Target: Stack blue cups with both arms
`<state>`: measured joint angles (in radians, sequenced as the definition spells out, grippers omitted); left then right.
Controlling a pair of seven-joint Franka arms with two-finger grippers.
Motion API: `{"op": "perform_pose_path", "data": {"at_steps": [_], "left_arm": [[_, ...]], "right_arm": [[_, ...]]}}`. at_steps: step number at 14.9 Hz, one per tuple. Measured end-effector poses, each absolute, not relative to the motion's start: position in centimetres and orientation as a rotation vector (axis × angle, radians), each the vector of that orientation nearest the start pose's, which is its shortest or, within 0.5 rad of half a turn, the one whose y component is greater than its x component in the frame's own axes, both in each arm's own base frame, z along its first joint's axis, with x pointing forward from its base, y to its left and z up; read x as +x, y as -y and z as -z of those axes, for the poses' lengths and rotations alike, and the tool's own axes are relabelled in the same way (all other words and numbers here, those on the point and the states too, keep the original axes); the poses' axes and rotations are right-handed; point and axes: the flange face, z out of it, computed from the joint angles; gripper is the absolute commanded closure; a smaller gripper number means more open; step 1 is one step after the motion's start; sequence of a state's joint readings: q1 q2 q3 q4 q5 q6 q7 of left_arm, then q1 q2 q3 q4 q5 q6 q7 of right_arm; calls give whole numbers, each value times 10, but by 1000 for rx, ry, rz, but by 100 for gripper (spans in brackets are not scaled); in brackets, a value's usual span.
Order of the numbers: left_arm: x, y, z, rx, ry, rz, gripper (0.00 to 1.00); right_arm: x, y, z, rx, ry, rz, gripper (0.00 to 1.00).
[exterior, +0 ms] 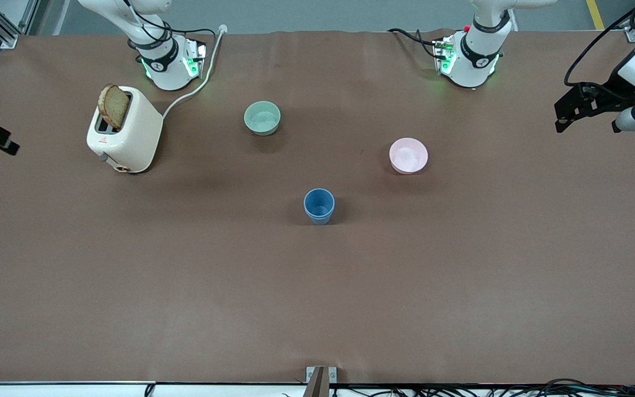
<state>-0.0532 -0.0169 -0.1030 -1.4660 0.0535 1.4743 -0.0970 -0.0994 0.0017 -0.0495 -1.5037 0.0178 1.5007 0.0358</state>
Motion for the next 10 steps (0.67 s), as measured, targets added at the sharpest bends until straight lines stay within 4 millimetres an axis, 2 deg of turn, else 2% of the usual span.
{"op": "perform_pose_path", "data": {"at_steps": [2,6,10], "left_arm": [[534,75,-674,-3089,-74,49,0],[535,67,-674,-3089,-50,48,0],[534,71,-674,-3089,-59,49,0]], "right_arm": [[538,86,-653,-3112,-269,-7,0],[530,75,-658,-3113,-149,-86,0],[528,72,-658,-3113,-124,-104,0]]}}
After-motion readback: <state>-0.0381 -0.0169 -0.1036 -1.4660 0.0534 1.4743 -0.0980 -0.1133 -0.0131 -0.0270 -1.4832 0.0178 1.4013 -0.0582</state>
